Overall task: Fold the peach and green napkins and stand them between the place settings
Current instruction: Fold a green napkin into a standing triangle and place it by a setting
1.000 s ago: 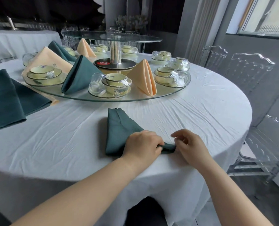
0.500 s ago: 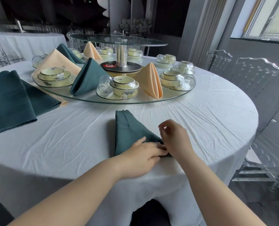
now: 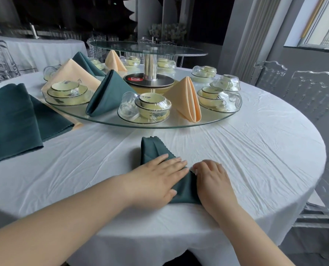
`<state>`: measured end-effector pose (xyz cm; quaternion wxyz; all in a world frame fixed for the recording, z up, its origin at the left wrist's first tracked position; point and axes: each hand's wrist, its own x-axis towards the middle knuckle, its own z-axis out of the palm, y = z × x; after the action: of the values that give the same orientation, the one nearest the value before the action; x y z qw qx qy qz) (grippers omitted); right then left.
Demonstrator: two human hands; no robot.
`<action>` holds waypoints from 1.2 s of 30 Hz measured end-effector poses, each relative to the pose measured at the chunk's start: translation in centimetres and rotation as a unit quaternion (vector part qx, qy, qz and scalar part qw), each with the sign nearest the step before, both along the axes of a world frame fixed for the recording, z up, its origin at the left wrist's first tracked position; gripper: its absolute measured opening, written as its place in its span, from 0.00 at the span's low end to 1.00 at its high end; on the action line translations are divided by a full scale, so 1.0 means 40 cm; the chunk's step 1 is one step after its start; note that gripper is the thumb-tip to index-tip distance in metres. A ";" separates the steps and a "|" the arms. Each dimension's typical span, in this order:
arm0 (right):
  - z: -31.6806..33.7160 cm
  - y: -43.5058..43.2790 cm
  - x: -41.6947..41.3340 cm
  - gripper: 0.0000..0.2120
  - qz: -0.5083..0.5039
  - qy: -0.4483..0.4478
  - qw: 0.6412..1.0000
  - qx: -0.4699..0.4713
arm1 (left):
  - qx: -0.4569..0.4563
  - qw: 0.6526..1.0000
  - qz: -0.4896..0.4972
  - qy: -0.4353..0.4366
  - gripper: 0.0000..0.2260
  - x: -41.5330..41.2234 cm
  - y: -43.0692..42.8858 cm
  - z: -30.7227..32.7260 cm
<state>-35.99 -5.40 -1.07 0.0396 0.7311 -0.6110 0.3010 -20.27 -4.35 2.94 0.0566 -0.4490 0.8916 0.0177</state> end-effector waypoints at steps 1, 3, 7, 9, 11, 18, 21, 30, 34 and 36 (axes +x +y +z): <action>0.002 -0.002 0.000 0.12 0.010 -0.006 1.000 0.006 | 0.025 1.000 0.002 0.007 0.27 0.003 -0.009 0.000; 0.000 -0.003 -0.002 0.16 0.032 -0.015 0.999 0.026 | 0.088 0.995 0.011 0.035 0.27 0.011 -0.023 -0.003; 0.000 -0.007 -0.010 0.13 0.048 -0.023 0.998 0.039 | 0.113 0.991 0.026 0.063 0.28 0.026 -0.046 -0.011; -0.003 -0.008 -0.008 0.11 0.045 -0.032 0.998 0.021 | 0.105 0.992 0.045 0.061 0.27 0.036 -0.065 -0.009; -0.008 -0.010 -0.011 0.10 0.050 -0.022 0.998 0.004 | 0.113 0.988 0.082 0.060 0.25 0.057 -0.090 -0.010; -0.011 -0.009 -0.015 0.11 0.057 -0.007 0.998 -0.029 | 0.080 0.973 0.208 0.059 0.23 0.135 -0.183 -0.024; -0.009 -0.012 -0.014 0.11 0.053 -0.022 0.998 -0.014 | 0.044 0.955 0.249 0.158 0.21 0.151 -0.195 -0.020; -0.001 -0.009 -0.012 0.08 0.057 -0.001 0.997 -0.047 | -0.038 0.980 0.080 0.179 0.27 -0.059 -0.013 -0.018; -0.007 -0.010 -0.012 0.07 0.052 -0.004 0.997 -0.054 | 0.048 0.985 0.109 0.123 0.24 -0.040 -0.034 -0.036; -0.006 -0.009 -0.015 0.08 0.055 -0.004 0.998 -0.038 | 0.048 0.987 0.126 0.091 0.24 -0.003 -0.073 -0.033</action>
<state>-36.61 -5.77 -1.32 0.0485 0.7604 -0.5579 0.3290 -20.39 -7.26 1.61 -0.0054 -0.5513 0.8272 0.1084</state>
